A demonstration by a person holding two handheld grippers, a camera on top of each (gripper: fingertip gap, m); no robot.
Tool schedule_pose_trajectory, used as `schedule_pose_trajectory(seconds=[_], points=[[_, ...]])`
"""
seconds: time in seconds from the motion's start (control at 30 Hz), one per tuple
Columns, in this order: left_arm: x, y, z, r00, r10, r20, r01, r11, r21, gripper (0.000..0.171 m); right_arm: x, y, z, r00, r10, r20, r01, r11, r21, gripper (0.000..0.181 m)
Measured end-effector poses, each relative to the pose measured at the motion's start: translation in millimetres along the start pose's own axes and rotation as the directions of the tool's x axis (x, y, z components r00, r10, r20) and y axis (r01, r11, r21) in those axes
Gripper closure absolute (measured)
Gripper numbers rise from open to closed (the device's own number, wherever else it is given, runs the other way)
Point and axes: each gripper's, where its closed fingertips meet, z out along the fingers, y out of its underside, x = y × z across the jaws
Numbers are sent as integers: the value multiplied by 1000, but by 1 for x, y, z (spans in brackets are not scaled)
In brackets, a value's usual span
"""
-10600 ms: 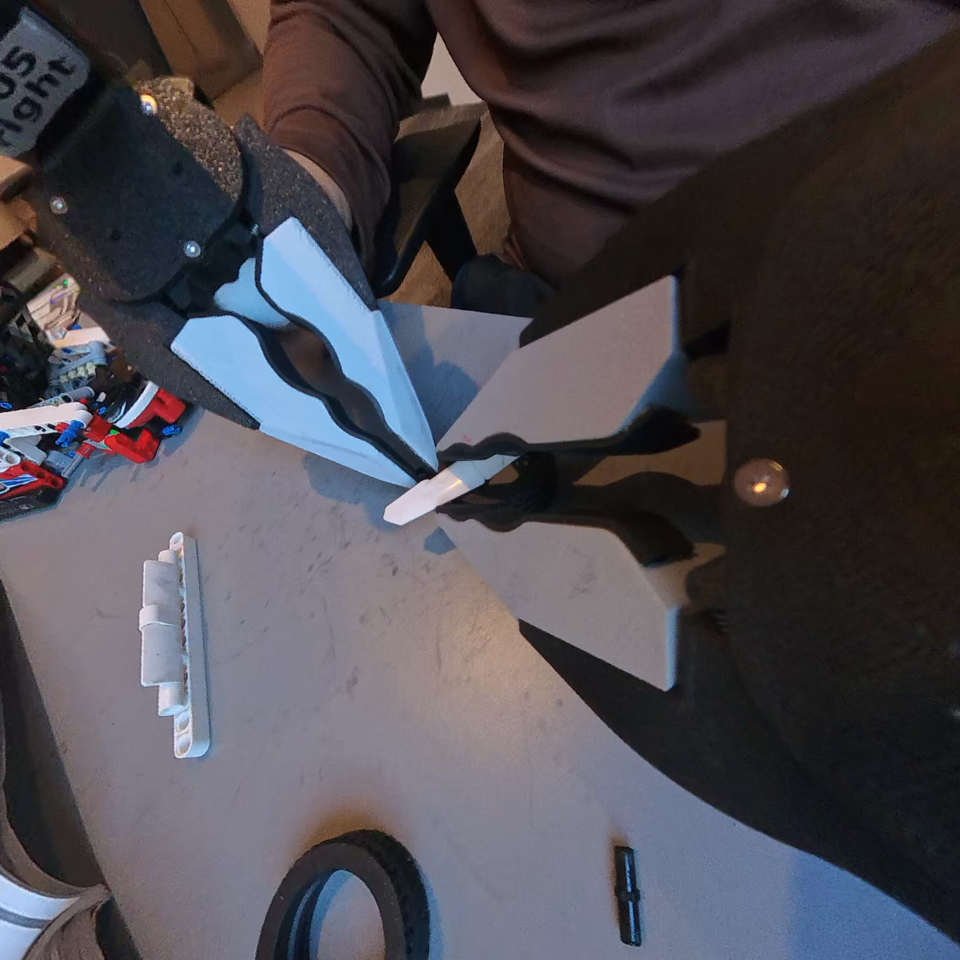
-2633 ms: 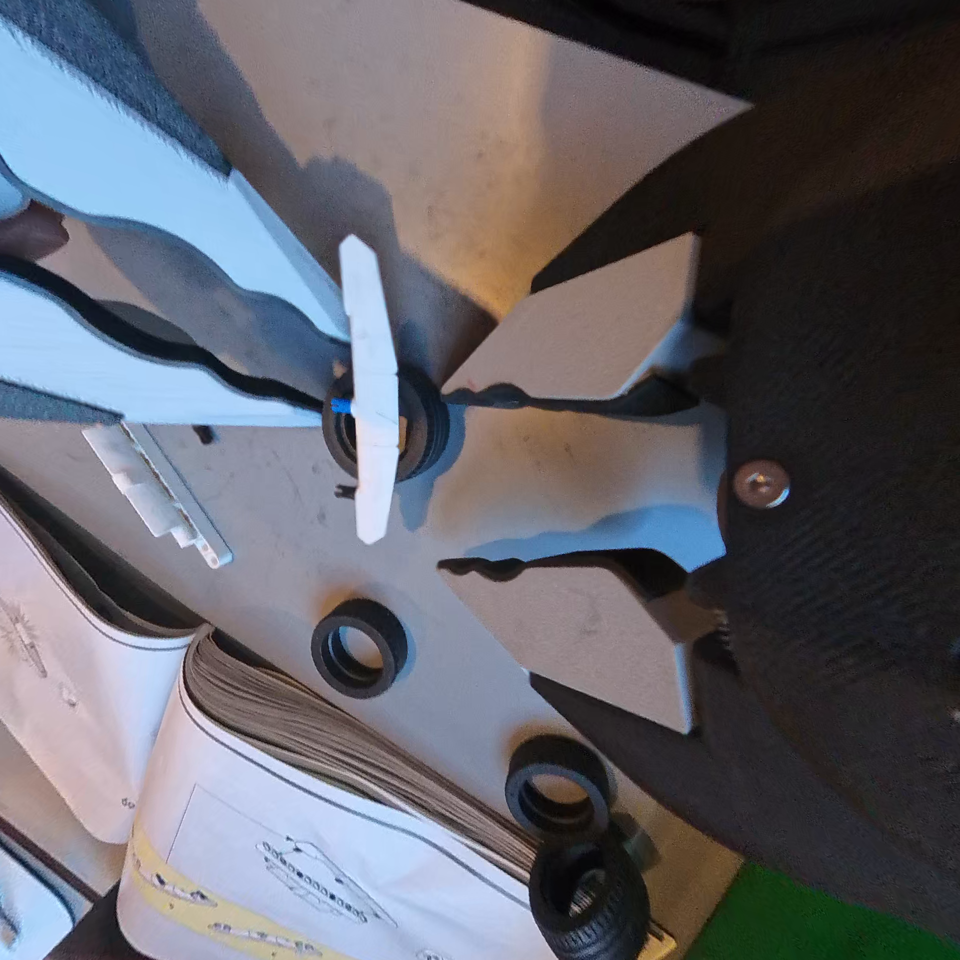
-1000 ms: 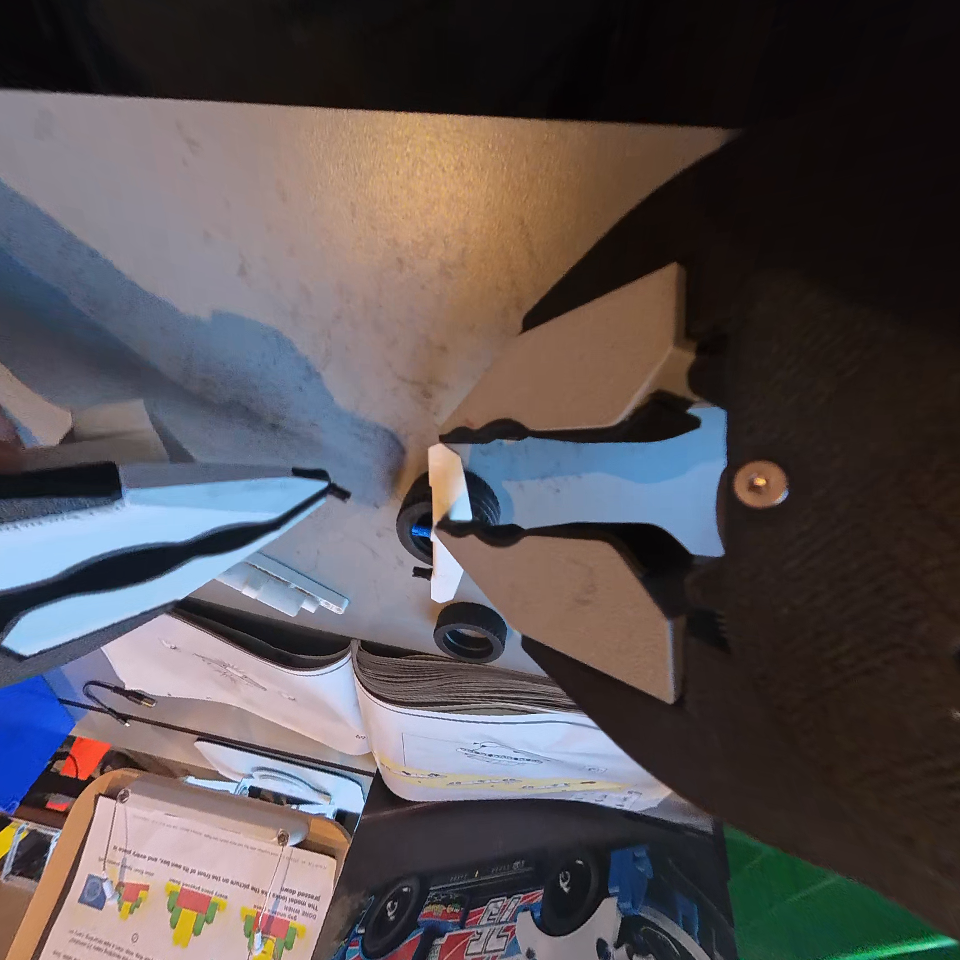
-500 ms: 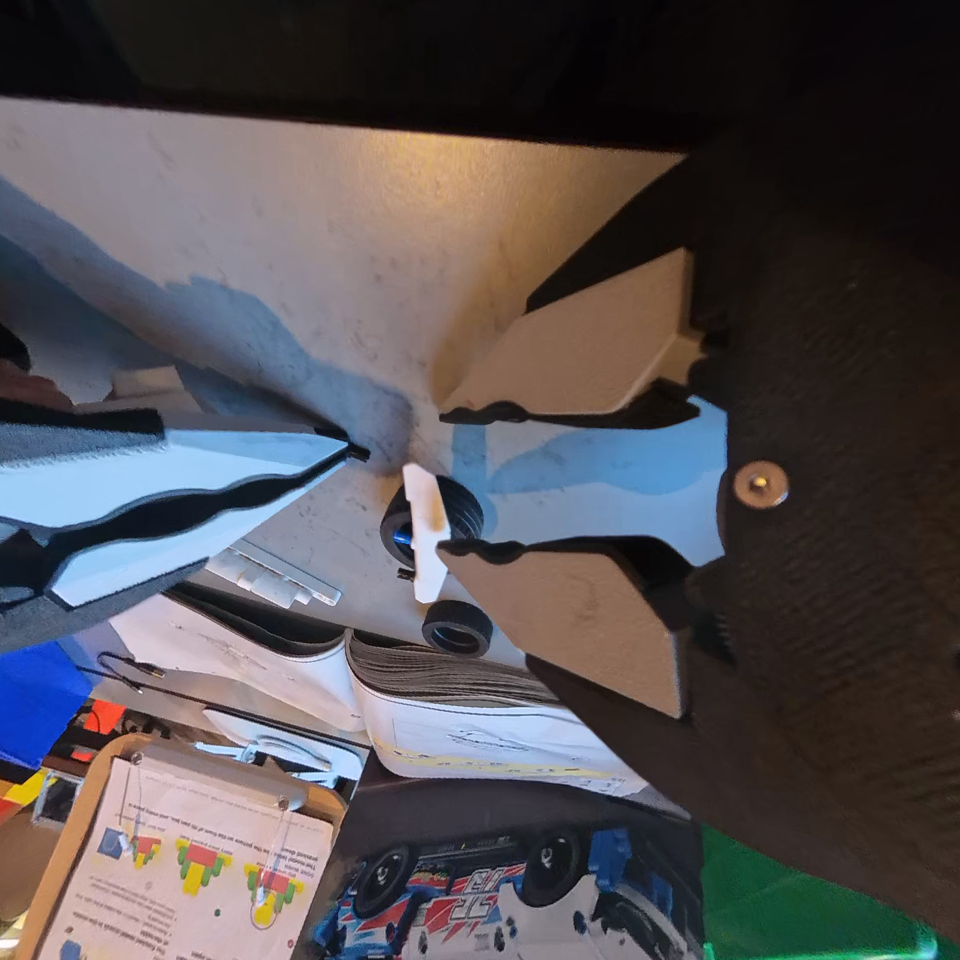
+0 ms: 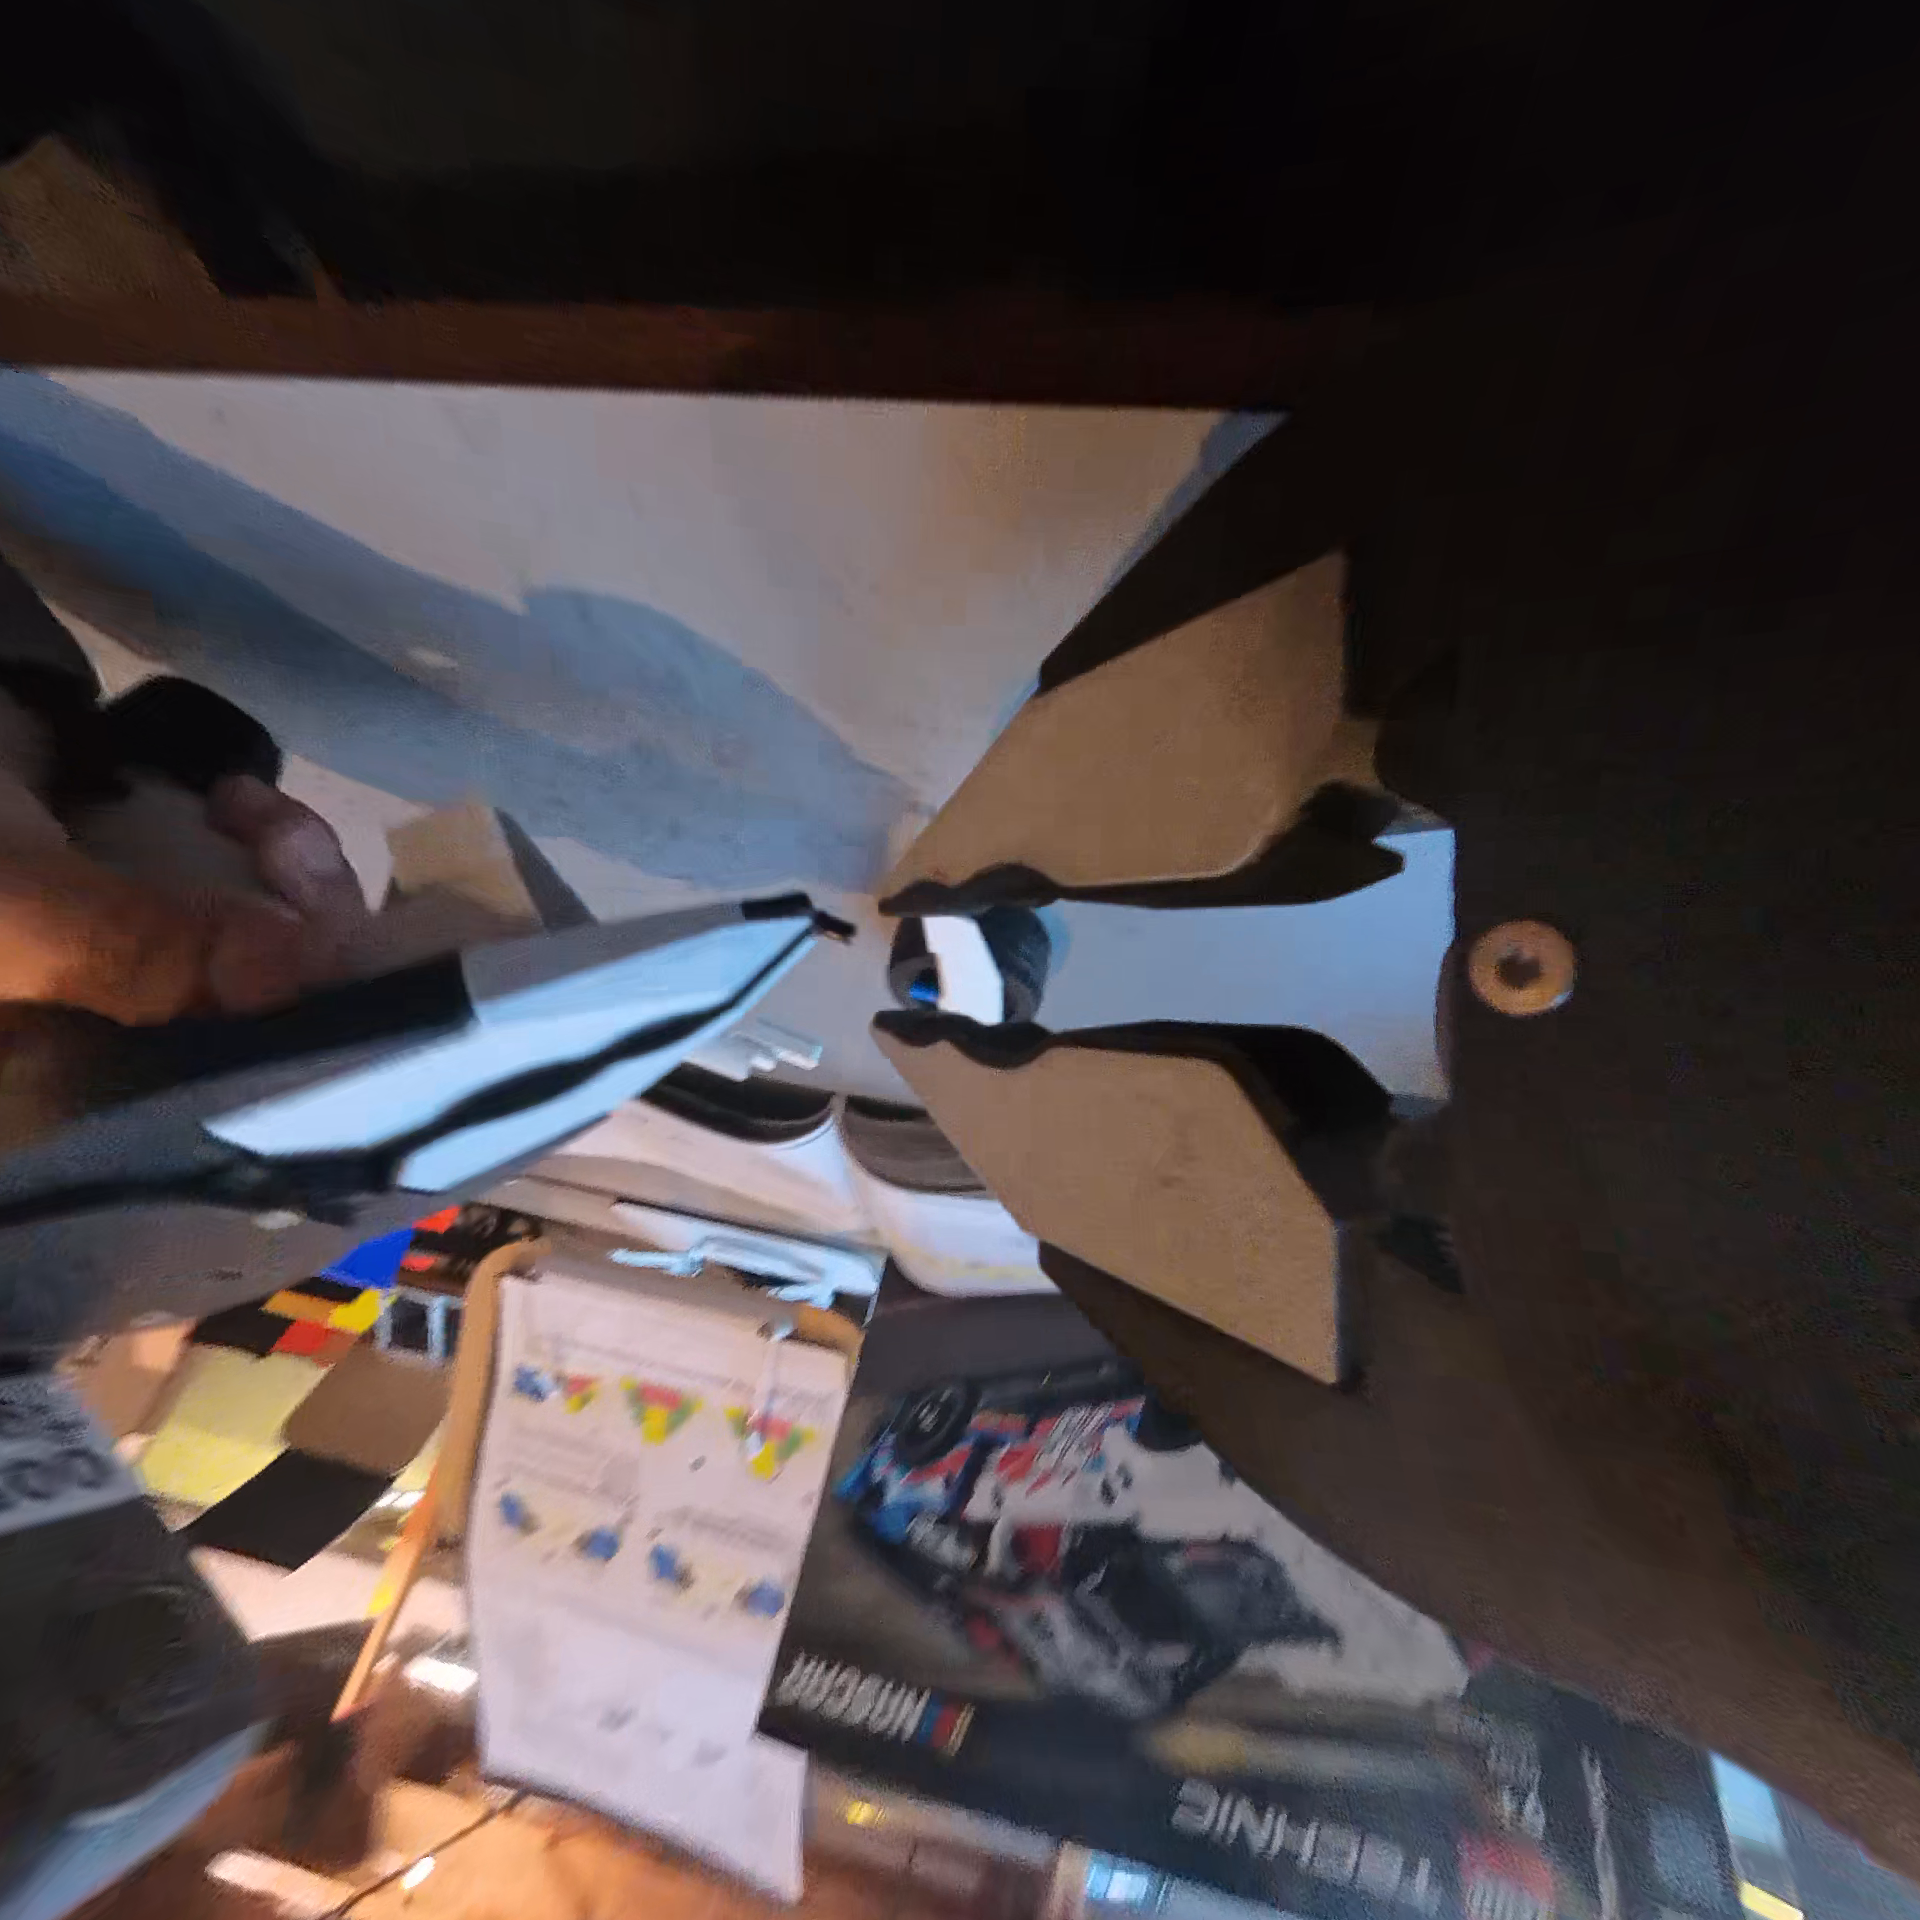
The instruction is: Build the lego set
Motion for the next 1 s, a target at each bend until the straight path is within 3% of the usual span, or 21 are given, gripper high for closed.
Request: schedule_pose_trajectory(seconds=[0.23,0.37,0.57,0.7,1.0], points=[[-3,-7,4,999,36,27,-35,999,-31,151,-23,-21,-14,991,41,125,-53,994,94,177],[-2,-10,4,997,68,35,-67,997,-34,151,-29,-19,-13,989,33,141,-44,996,79,177],[4,-12,4,989,145,38,-144,989,-39,170,-33,-18,-10,991,25,135,-34,998,62,177],[4,-8,6,987,148,54,-146,988,-49,169,-31,-18,-9,992,34,123,-42,997,67,177],[-13,1,9,983,106,150,-100,994,-52,169,-19,-32,-10,985,104,139,-130,973,192,177]])
